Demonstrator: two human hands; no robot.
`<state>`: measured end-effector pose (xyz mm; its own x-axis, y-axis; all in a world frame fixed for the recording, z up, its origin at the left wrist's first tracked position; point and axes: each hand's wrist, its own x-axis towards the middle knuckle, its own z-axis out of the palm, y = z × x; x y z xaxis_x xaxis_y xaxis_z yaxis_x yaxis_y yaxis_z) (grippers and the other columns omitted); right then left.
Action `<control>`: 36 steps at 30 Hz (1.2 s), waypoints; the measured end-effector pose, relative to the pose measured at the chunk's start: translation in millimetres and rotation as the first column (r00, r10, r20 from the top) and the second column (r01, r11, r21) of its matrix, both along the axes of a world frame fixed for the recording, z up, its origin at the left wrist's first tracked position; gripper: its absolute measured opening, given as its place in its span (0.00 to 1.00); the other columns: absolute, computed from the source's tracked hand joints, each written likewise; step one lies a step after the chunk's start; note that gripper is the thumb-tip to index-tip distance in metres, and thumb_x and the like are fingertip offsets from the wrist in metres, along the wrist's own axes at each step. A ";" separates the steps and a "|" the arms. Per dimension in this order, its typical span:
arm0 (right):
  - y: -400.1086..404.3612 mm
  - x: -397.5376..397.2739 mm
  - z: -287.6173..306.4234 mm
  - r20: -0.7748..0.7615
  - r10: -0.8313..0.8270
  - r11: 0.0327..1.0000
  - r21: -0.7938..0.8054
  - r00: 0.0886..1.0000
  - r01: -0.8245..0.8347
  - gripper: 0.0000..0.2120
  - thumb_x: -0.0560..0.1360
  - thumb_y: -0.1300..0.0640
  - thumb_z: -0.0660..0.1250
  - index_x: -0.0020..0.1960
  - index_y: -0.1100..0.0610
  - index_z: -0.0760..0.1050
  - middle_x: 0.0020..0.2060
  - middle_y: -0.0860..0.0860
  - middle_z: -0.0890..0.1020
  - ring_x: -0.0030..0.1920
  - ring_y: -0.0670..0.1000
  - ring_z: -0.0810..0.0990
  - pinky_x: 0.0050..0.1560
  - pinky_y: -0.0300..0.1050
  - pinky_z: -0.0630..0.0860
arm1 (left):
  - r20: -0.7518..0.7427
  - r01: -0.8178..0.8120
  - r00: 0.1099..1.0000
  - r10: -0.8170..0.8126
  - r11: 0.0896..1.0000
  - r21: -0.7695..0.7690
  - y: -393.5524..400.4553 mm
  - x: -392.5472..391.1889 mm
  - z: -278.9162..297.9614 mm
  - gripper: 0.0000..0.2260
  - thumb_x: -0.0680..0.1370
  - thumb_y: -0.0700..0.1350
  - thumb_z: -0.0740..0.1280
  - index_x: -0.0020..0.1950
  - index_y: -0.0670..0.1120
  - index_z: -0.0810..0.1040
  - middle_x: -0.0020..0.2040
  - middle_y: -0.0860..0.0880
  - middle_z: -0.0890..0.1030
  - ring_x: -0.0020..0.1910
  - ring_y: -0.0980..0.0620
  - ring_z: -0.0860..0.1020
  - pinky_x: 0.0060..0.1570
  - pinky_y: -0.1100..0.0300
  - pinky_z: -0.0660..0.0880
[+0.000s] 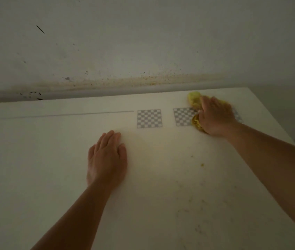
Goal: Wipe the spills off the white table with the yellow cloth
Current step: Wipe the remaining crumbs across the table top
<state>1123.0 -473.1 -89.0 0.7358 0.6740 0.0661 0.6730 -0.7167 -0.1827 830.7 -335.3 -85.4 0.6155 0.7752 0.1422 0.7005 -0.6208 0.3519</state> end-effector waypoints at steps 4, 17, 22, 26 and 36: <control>-12.2 2.4 9.5 0.029 -0.074 0.995 -0.070 0.997 0.076 0.23 0.76 0.49 0.53 0.70 0.48 0.58 0.71 0.57 0.61 0.67 0.62 0.60 0.65 0.57 0.59 | 0.020 0.000 1.000 -0.001 1.000 0.020 -2.8 0.3 -0.1 0.20 0.78 0.49 0.52 0.69 0.48 0.66 0.73 0.48 0.66 0.73 0.50 0.60 0.71 0.51 0.55; -31.7 -71.6 15.5 -0.349 0.323 0.932 0.276 0.880 -0.233 0.17 0.78 0.46 0.55 0.65 0.45 0.71 0.72 0.45 0.65 0.73 0.48 0.58 0.71 0.50 0.54 | 0.061 -0.019 0.998 0.017 0.999 0.042 -12.9 -1.9 5.9 0.16 0.78 0.49 0.53 0.60 0.49 0.75 0.62 0.47 0.75 0.61 0.44 0.69 0.60 0.50 0.67; -52.7 -130.5 16.9 -0.361 0.504 0.857 0.324 0.784 -0.401 0.18 0.75 0.58 0.61 0.63 0.46 0.73 0.72 0.45 0.66 0.73 0.44 0.55 0.74 0.46 0.50 | 0.030 0.028 0.999 -0.027 0.999 -0.040 -29.3 -17.7 10.9 0.16 0.78 0.45 0.55 0.62 0.47 0.74 0.67 0.45 0.73 0.66 0.43 0.69 0.66 0.50 0.64; -81.2 -184.2 17.3 -0.372 0.593 0.799 0.382 0.714 -0.464 0.16 0.74 0.57 0.63 0.61 0.48 0.76 0.69 0.46 0.69 0.72 0.44 0.58 0.73 0.47 0.53 | 0.080 0.036 0.996 -0.031 0.997 -0.068 -67.6 -56.0 12.8 0.15 0.77 0.43 0.56 0.60 0.45 0.76 0.66 0.44 0.74 0.65 0.43 0.70 0.67 0.50 0.64; -182.1 -322.5 14.3 -0.396 0.694 0.719 0.433 0.602 -0.544 0.13 0.73 0.56 0.67 0.57 0.48 0.78 0.65 0.46 0.74 0.70 0.42 0.61 0.72 0.42 0.56 | 0.102 0.051 0.994 -0.038 0.990 -0.130 -155.0 -167.0 20.7 0.14 0.77 0.42 0.56 0.60 0.45 0.76 0.65 0.44 0.75 0.64 0.44 0.71 0.66 0.50 0.65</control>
<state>800.5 -655.2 -74.7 0.1150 0.9919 0.0539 0.6879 -0.0404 -0.7247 663.7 -490.3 -64.7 0.6382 0.7631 0.1016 0.6308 -0.5940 0.4992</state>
